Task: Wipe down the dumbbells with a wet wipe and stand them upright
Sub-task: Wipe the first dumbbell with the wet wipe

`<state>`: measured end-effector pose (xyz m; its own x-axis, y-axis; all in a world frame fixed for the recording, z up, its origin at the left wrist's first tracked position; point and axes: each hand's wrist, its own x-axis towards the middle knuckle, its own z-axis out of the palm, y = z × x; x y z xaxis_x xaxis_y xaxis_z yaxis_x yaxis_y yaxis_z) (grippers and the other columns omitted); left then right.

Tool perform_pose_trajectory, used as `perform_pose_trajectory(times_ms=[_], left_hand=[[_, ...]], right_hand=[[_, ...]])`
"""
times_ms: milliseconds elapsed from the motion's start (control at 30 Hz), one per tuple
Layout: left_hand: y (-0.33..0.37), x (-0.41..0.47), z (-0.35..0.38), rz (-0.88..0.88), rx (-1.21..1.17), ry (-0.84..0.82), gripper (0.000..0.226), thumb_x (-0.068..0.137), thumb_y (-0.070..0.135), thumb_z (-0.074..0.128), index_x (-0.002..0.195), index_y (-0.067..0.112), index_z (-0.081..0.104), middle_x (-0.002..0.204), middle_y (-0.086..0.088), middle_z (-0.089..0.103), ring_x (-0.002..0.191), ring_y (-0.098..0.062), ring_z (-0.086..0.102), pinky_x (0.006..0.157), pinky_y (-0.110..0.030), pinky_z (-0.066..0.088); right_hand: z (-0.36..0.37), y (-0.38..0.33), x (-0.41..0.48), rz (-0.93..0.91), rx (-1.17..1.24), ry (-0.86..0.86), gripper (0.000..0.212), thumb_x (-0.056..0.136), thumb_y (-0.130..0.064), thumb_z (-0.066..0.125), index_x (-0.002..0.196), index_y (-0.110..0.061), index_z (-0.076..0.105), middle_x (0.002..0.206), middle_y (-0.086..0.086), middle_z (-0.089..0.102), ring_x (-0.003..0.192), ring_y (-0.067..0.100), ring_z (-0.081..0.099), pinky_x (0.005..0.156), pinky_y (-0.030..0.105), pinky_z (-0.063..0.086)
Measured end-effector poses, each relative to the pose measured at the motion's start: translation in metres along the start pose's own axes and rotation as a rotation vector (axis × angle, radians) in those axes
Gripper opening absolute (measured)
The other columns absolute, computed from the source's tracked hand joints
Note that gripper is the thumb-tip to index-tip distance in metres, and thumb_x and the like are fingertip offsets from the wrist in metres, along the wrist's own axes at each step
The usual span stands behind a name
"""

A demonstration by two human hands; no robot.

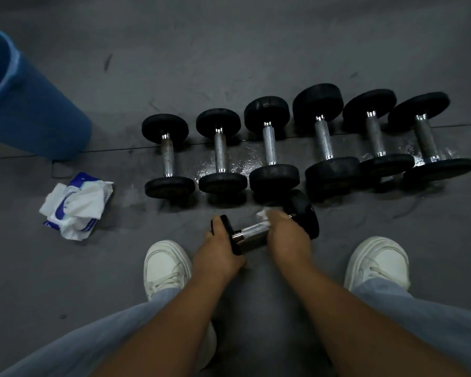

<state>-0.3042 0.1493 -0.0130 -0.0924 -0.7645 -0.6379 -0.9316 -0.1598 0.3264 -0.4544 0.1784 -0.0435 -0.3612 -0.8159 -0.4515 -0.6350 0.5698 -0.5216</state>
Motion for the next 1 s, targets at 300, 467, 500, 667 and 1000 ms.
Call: perform_pose_trajectory(times_ms=[300,467,500,667,1000], left_hand=[[-0.005,0.002,0.001,-0.020,-0.107,0.066,0.098,0.067,0.033,0.076,0.143,0.031,0.015,0.124,-0.009,0.059,0.107,-0.033,0.063,0.086,-0.037,0.053],[-0.003,-0.017,0.016,-0.024,-0.319,0.197,0.094,0.071,0.032,0.077,0.144,0.038,0.017,0.123,-0.002,0.064,0.106,-0.029,0.064,0.085,-0.040,0.053],[-0.005,-0.015,0.019,-0.031,-0.332,0.169,0.106,0.070,0.027,0.079,0.149,0.037,0.009,0.127,-0.003,0.062,0.109,-0.029,0.063,0.089,-0.041,0.053],[-0.004,0.003,0.002,-0.049,-0.239,0.090,0.097,0.075,0.020,0.073,0.150,0.035,0.014,0.115,-0.008,0.068,0.104,-0.032,0.065,0.083,-0.033,0.052],[-0.012,0.014,-0.016,0.022,0.002,0.085,0.096,0.080,0.038,0.069,0.152,0.035,0.005,0.121,-0.010,0.065,0.109,-0.034,0.063,0.084,-0.037,0.049]], right_hand=[[-0.002,-0.006,-0.007,-0.070,-0.045,0.030,0.035,0.099,-0.033,0.039,0.129,-0.036,0.057,0.129,-0.009,0.061,0.112,0.022,0.060,0.087,0.024,0.046],[0.003,-0.015,-0.015,-0.206,-0.103,-0.156,0.035,0.098,-0.024,0.037,0.129,-0.029,0.054,0.129,-0.004,0.058,0.112,0.027,0.060,0.083,0.021,0.050],[-0.001,-0.010,-0.006,-0.122,-0.138,-0.099,0.037,0.098,-0.024,0.037,0.132,-0.031,0.051,0.134,-0.005,0.054,0.111,0.028,0.060,0.082,0.025,0.050],[-0.006,-0.012,-0.006,-0.199,-0.146,-0.098,0.034,0.096,-0.025,0.047,0.127,-0.031,0.057,0.135,-0.006,0.054,0.113,0.027,0.059,0.087,0.037,0.049],[0.012,-0.027,-0.018,0.084,0.091,0.195,0.022,0.087,-0.009,0.051,0.108,-0.017,0.055,0.107,0.011,0.054,0.088,0.036,0.059,0.072,0.038,0.047]])
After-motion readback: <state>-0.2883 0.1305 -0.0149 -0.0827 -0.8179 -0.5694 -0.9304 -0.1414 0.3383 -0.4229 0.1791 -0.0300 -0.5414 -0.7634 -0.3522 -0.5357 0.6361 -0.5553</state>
